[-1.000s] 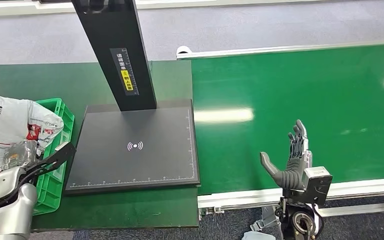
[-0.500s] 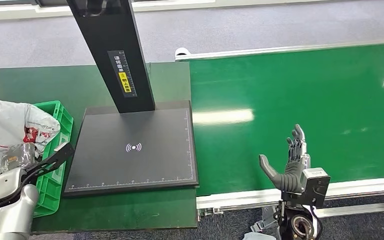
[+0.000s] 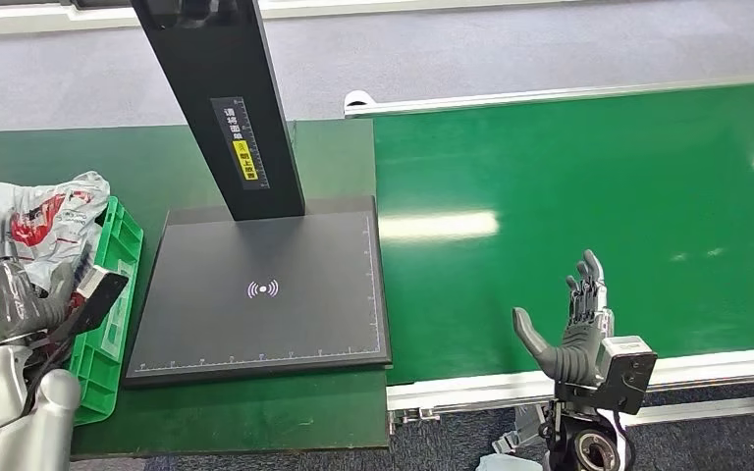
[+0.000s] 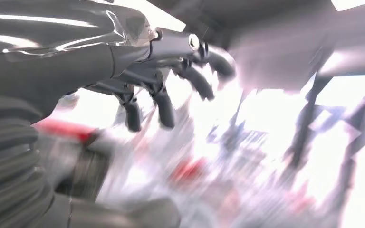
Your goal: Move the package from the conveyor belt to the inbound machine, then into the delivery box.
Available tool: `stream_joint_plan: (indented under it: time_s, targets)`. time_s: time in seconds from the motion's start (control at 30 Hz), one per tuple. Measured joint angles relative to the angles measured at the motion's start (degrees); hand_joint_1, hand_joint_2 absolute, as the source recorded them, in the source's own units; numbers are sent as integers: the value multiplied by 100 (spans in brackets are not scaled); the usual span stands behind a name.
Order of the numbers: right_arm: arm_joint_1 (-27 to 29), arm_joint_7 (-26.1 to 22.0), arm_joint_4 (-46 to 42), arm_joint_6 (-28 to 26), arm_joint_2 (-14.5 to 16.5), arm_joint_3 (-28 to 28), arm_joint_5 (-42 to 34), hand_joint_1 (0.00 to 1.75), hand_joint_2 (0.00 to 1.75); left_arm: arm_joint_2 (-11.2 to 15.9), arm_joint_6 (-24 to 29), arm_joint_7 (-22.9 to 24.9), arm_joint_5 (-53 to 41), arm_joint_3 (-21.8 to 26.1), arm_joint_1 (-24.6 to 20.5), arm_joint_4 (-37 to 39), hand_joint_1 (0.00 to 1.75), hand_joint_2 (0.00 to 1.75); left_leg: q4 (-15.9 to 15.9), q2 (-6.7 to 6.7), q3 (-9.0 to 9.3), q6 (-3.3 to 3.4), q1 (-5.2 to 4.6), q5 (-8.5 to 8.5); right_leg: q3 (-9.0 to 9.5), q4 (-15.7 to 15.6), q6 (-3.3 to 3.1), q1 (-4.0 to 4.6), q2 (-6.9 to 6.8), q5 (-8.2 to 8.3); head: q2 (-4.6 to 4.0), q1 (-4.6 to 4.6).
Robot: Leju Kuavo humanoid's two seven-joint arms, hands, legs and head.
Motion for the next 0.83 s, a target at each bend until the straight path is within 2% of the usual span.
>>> stream_joint_plan:
  time_s: [0.1,0.13,0.2,0.33,0.53,0.67,0.83]
  targets:
    - [-21,-15,20,-58,-1,83,-62,0,175,-528,101,-1763,377,381,18,-1072,0,175,0,3,-10,0,0,-1,-5,-1,0,0,2,1,0,2]
    - [-39,-30,45,-72,-3,122,-86,0,175,-699,106,-2217,597,551,14,-1465,0,175,0,9,-12,-1,1,-2,-9,-1,0,0,8,2,0,2]
    - [-94,-77,141,-113,-14,208,-137,0,175,-970,117,-2593,1037,808,13,-2274,0,175,0,20,-12,-2,3,-4,-17,-2,0,2,20,4,0,-1]
    - [-214,-163,362,-192,-51,379,-223,0,175,-1262,133,-2610,1355,1016,10,-3506,0,175,0,1,-18,-3,9,-5,-17,-2,-1,9,4,-1,0,1]
    - [-318,-192,563,-252,-108,578,-303,0,175,-1382,133,-2612,1695,1254,-54,-4538,0,175,0,0,-18,-4,15,-4,-17,-1,-2,16,2,-1,0,1]
    - [-379,-207,665,-292,-139,691,-369,0,175,-1449,130,-2612,2367,1315,-89,-4864,0,175,0,-1,-17,-3,13,-3,-16,-2,-2,14,0,-1,0,0]
    - [-434,-224,738,-342,-176,767,-429,0,175,-1567,122,-2616,3325,1023,67,-4781,0,175,1,-1,-18,-3,12,-4,-16,-3,-1,13,0,0,0,0]
